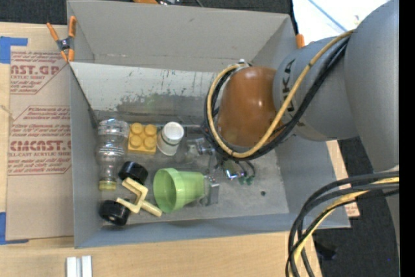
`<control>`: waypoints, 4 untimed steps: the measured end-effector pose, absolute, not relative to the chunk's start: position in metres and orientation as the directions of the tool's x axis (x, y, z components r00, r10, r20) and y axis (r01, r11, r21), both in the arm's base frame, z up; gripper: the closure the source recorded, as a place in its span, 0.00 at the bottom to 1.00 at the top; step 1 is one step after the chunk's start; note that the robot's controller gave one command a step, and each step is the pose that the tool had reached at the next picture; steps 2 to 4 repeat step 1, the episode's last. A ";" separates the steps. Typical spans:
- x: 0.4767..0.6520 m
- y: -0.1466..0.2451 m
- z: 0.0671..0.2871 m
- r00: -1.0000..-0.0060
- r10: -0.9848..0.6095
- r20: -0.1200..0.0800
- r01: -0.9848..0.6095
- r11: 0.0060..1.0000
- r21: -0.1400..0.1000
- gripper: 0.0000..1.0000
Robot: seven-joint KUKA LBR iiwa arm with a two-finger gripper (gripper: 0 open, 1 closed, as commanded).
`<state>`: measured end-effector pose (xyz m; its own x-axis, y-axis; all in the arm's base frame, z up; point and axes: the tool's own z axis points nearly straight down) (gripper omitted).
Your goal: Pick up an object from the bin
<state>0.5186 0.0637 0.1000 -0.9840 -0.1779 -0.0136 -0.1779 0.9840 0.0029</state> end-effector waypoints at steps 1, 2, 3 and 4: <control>0.509 0.059 0.088 -0.992 -0.123 -0.020 -0.123 0.992 0.001 0.00; 0.509 0.059 0.088 -0.992 -0.123 -0.020 -0.123 0.992 0.001 0.00; 0.509 0.059 0.088 -0.992 -0.123 -0.020 -0.123 0.992 0.001 0.00; 0.509 0.059 0.088 -0.992 -0.123 -0.020 -0.123 0.992 0.001 0.00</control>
Offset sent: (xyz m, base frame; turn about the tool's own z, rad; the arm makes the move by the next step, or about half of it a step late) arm -0.0092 0.0443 -0.0300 -0.0414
